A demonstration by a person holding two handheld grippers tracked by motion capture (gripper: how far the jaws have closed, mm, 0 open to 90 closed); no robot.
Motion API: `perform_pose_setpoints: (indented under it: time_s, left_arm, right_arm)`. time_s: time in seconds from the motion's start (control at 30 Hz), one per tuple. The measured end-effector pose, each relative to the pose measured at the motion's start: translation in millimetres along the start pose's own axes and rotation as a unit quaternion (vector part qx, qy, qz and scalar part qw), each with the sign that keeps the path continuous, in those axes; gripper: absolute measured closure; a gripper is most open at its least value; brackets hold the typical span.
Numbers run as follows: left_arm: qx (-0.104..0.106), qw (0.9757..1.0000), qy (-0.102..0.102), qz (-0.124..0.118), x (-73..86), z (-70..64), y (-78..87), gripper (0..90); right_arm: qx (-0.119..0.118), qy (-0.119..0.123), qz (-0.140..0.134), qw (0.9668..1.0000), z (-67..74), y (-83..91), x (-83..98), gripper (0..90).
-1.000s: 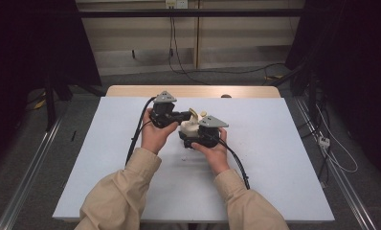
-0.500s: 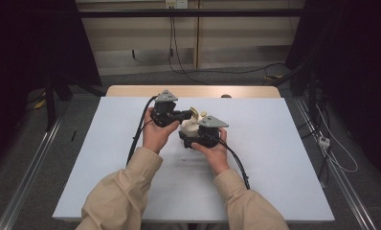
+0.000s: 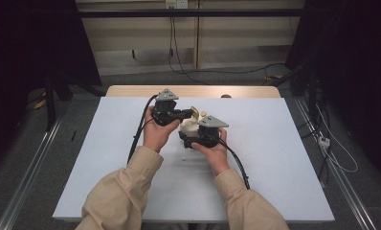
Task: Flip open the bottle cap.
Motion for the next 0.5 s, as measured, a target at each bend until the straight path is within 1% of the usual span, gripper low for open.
perform_pose_setpoints:
  time_s: [0.2, 0.27, 0.5]
  left_arm:
    - [0.001, 1.0, 0.0, 0.002, -0.9, -1.5, -1.9, 90.0]
    - [0.002, 1.0, 0.002, 0.0, -1.4, -1.5, -2.3, 90.0]
    - [0.001, 1.0, 0.0, 0.004, -0.5, -0.9, -4.6, 90.0]
  right_arm:
    - [0.0, 0.0, 0.0, 1.0, 0.1, 0.1, 0.0, 6.2]
    - [0.0, 0.0, 0.0, 1.0, 0.0, 0.1, 0.0, 6.2]
    - [0.0, 0.0, -0.001, 1.0, 0.0, 0.0, 0.0, 6.2]
Point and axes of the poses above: each handheld gripper's, and its own axes: y roughly backward along the jaws, x roughly out of its underside, z roughly to its left, the point moved 10 cm from there along -y, roughly forward along the jaws, and after that the axes turned 12 degrees about x, right-handed, at the moved point
